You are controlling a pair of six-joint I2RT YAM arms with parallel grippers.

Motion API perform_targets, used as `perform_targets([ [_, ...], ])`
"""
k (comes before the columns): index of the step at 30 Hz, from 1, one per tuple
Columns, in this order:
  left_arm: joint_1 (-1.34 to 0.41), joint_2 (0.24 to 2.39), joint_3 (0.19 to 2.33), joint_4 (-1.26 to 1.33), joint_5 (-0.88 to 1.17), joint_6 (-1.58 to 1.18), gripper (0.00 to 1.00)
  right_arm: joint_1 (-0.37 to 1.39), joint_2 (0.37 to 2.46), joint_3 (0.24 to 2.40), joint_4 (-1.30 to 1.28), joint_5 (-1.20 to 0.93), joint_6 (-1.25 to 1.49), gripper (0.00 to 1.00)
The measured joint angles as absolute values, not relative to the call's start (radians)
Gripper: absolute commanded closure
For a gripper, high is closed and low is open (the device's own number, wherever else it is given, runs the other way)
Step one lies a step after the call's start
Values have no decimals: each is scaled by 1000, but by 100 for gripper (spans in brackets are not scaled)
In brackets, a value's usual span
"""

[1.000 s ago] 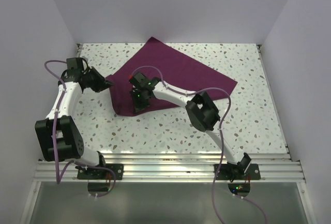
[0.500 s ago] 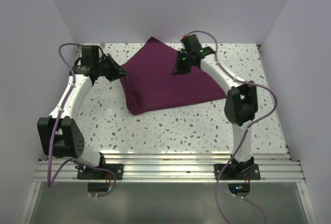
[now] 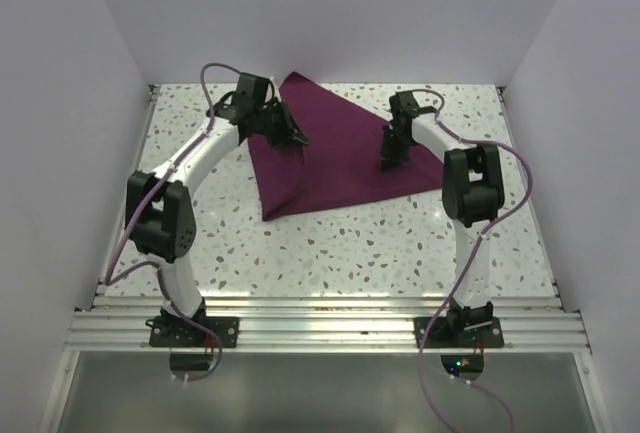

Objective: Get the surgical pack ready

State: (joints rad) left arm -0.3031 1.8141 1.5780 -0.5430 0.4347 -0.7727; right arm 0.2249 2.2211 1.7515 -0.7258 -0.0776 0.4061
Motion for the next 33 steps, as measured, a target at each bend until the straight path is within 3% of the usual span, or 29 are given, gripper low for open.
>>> perform_targets([
  [7, -421, 1999, 1736, -571, 440, -769, 100, 224, 2228, 1753, -722, -92, 398, 100],
  [16, -450, 2149, 1893, -595, 445, -775, 100, 214, 2238, 1763, -731, -124, 399, 100],
  [33, -500, 2253, 1946, -593, 470, -793, 100, 212, 2247, 1774, -741, -136, 399, 100],
])
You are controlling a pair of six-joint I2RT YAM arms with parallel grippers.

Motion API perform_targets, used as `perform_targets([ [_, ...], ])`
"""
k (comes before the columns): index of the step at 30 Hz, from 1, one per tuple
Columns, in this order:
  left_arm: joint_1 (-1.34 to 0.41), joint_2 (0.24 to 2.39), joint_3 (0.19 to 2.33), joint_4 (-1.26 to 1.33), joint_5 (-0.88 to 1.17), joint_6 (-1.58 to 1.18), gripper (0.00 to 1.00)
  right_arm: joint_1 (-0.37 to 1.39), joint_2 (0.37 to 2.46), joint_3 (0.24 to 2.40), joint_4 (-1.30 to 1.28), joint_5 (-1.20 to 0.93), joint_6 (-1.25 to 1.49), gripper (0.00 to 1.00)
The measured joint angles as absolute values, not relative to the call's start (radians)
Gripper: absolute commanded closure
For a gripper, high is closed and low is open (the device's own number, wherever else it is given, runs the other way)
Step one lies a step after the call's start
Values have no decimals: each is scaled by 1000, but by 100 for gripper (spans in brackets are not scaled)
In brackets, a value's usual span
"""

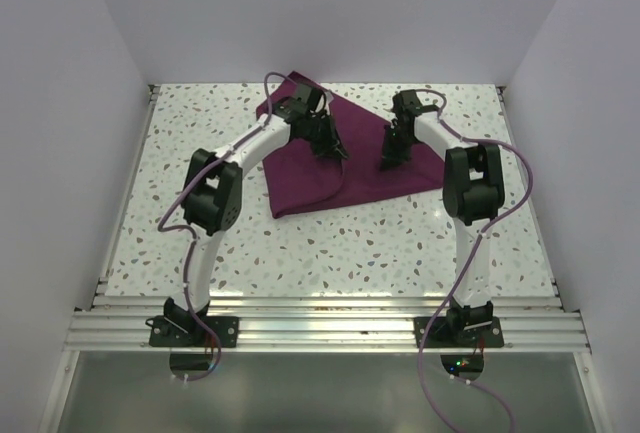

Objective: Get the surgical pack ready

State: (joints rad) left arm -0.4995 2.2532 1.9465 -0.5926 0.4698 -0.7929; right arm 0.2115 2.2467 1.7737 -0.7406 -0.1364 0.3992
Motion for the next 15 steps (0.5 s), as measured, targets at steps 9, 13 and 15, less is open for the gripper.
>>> perform_targets([
  [9, -503, 2331, 1978, -589, 485, -794, 100, 207, 2265, 1801, -763, -155, 400, 100],
  [13, -508, 2366, 1999, -589, 492, -797, 100, 207, 2270, 1806, -765, -166, 402, 100],
  [15, -510, 2378, 2009, -588, 495, -802, 94, 206, 2271, 1807, -763, -175, 403, 100],
])
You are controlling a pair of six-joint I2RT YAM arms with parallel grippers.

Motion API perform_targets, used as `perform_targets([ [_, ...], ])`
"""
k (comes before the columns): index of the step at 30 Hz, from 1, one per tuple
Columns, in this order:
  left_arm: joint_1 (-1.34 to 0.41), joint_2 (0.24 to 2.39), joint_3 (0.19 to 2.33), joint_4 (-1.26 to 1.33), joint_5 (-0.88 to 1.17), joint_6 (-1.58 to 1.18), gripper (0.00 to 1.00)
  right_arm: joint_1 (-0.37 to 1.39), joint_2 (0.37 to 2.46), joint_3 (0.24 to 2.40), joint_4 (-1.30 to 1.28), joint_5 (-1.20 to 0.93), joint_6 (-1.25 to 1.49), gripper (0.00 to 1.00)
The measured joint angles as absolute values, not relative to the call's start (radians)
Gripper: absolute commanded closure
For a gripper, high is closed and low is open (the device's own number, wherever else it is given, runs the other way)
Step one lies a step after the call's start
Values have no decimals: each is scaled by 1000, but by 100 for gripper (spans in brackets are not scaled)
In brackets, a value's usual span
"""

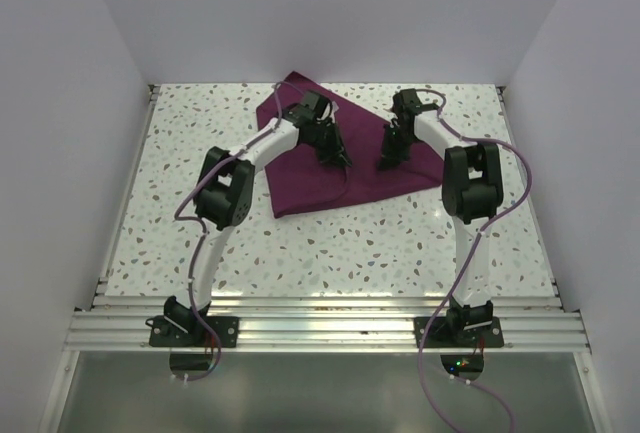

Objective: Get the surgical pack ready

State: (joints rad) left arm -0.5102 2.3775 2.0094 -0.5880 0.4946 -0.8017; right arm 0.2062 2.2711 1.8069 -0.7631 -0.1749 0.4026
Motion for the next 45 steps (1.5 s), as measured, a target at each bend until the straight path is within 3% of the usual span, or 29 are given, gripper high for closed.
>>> perform_targets([
  [2, -512, 2387, 2020, -588, 500, -802, 81, 206, 2271, 1807, -763, -177, 404, 100],
  [3, -512, 2391, 2025, -585, 505, -802, 70, 206, 2271, 1807, -763, -178, 406, 100],
  [6, -515, 2392, 2028, -584, 518, -793, 56, 206, 2271, 1807, -763, -179, 408, 100],
  [9, -518, 2391, 2044, -596, 507, -761, 47, 206, 2271, 1812, -766, -179, 408, 100],
  [14, -517, 2325, 2044, -666, 402, -662, 45, 209, 2286, 1857, -814, -171, 407, 97],
  [17, -504, 2185, 1956, -677, 319, -603, 49, 212, 2298, 1898, -870, -154, 402, 94],
  [20, -470, 2010, 1839, -670, 271, -556, 67, 218, 2296, 1937, -920, -134, 396, 92],
  [21, -450, 1945, 1791, -654, 271, -540, 78, 221, 2293, 1948, -930, -127, 393, 90],
  [26, -349, 1750, 1541, -564, 328, -508, 95, 244, 2223, 1945, -949, -185, 393, 81],
  [31, -344, 1788, 1365, -519, 414, -505, 96, 297, 2095, 1826, -816, -469, 445, 83],
  [35, -352, 1833, 1340, -515, 454, -503, 96, 376, 2091, 1738, -654, -656, 479, 88],
  [45, -348, 1855, 1265, -460, 510, -532, 98, 423, 2197, 1607, -507, -804, 516, 91],
])
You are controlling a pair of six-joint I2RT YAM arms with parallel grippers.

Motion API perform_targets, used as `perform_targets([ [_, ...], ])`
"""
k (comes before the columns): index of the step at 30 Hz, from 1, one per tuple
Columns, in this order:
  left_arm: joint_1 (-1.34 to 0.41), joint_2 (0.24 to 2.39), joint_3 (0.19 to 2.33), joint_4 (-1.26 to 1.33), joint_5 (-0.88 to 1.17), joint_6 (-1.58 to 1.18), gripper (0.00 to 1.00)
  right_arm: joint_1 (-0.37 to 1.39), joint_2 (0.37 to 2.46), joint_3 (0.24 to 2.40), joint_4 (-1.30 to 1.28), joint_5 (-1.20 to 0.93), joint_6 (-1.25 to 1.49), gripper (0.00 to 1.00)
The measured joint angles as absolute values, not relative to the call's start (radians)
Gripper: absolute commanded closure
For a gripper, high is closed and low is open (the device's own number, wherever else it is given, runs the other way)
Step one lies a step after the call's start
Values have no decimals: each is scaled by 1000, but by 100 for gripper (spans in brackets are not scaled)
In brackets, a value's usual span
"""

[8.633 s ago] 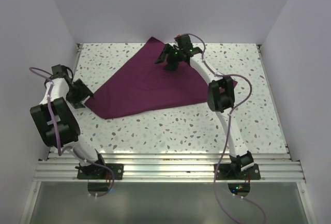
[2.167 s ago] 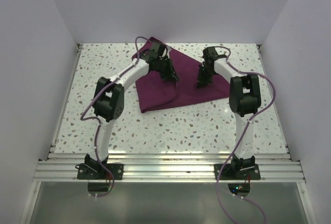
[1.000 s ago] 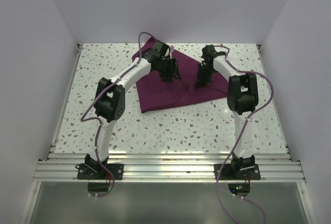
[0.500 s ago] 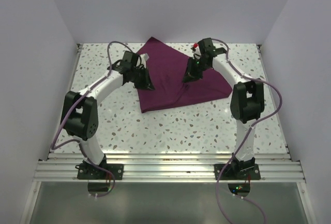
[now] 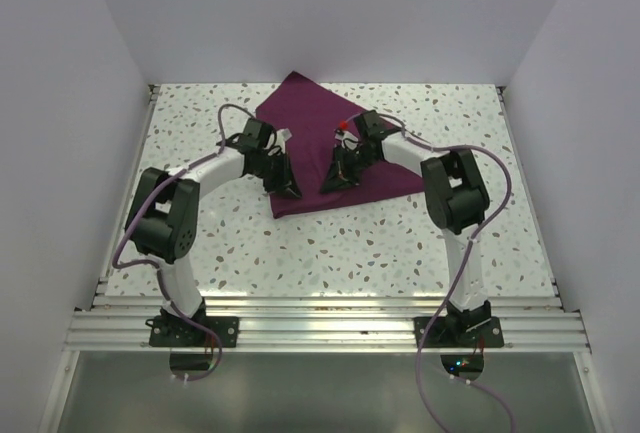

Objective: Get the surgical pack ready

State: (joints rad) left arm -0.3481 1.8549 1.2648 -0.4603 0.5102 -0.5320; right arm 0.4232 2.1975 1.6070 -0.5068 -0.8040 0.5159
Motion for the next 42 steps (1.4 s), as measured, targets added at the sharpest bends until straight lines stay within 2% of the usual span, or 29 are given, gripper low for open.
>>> perform_targets([
  [6, -324, 1863, 1193, -455, 514, -539, 98, 349, 2200, 1532, -492, -795, 513, 93],
  [10, -307, 1863, 1186, -453, 508, -537, 99, 271, 2167, 1487, -502, -784, 509, 90],
  [17, -306, 1863, 1229, -487, 490, -517, 93, 166, 2048, 1499, -629, -571, 441, 84],
  [20, -311, 1863, 1293, -501, 493, -512, 92, 148, 2032, 1517, -691, -475, 408, 85],
  [26, -348, 1865, 1434, -503, 509, -513, 90, 170, 2028, 1555, -776, -384, 358, 91],
  [33, -385, 1914, 1502, -518, 531, -511, 89, 282, 2028, 1556, -808, -287, 355, 100],
  [42, -387, 1951, 1502, -575, 521, -487, 90, 316, 2101, 1555, -804, -213, 358, 100],
])
